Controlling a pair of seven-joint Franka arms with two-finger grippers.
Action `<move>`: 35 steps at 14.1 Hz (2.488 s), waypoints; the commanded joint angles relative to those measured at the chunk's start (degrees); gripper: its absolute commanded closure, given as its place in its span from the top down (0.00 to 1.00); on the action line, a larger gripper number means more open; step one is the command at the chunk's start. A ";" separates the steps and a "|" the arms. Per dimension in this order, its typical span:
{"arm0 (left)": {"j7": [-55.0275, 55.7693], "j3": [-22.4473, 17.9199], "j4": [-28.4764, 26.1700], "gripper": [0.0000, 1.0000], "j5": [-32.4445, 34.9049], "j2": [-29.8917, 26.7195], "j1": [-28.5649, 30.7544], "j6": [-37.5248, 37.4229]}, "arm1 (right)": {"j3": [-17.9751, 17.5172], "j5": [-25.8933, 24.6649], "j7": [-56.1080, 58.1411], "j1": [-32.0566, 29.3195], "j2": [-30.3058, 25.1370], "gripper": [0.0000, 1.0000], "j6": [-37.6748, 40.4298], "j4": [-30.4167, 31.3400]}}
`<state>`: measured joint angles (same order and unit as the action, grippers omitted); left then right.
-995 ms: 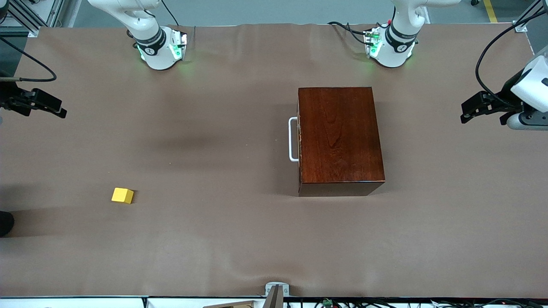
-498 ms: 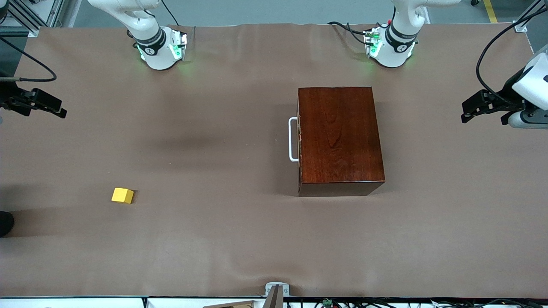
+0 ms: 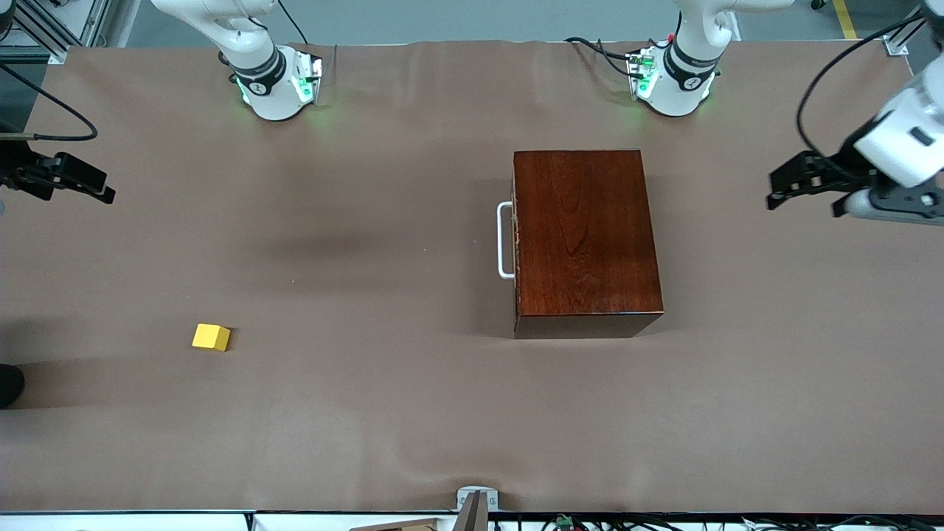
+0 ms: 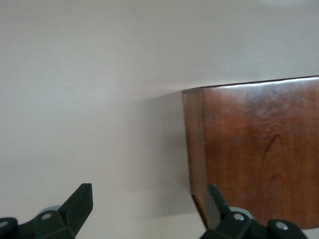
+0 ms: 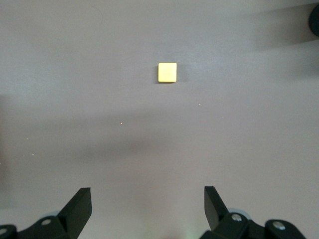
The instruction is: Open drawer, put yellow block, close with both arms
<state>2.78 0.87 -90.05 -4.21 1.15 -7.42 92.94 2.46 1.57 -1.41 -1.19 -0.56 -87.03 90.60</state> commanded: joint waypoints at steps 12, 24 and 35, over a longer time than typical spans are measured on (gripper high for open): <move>56.43 13.90 15.43 1.00 13.32 23.62 -29.83 6.99 | -0.26 -0.16 0.53 -0.22 -0.14 1.00 0.45 -0.42; 55.50 13.98 14.90 1.00 18.01 37.25 -31.78 18.41 | -0.26 -0.16 0.53 -0.13 0.04 1.00 0.37 -0.42; 49.51 13.90 10.86 1.00 18.53 37.69 -30.82 18.68 | -0.26 -0.42 0.35 -0.31 9.61 1.00 -8.24 -0.24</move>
<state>52.64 14.65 -78.79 12.70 38.86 -38.24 111.89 2.61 1.55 -1.40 -1.25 7.38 -94.08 91.00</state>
